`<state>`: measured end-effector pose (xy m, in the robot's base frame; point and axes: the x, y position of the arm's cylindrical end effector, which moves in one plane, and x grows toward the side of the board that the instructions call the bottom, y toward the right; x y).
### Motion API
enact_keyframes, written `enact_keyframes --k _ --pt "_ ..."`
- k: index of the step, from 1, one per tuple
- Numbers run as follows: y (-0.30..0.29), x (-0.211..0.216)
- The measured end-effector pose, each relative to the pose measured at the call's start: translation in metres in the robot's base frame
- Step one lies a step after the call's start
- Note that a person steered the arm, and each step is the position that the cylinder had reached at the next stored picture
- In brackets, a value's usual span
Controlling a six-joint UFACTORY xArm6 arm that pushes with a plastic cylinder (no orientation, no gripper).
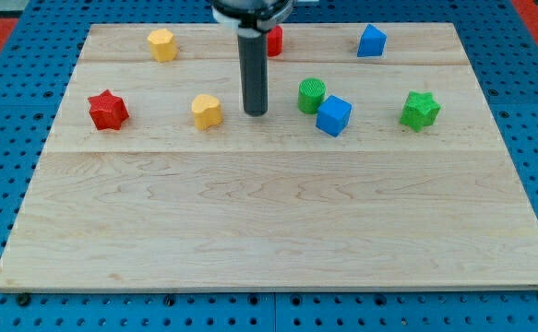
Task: Slide yellow heart towards bottom left
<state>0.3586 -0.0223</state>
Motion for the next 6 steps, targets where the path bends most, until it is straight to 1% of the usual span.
enact_keyframes --k 2,3,4,5,6 --pt "-0.111 0.022" --pt "-0.101 0.016" --pt "-0.116 0.045" --pt "-0.144 0.084" --pt "-0.13 0.082"
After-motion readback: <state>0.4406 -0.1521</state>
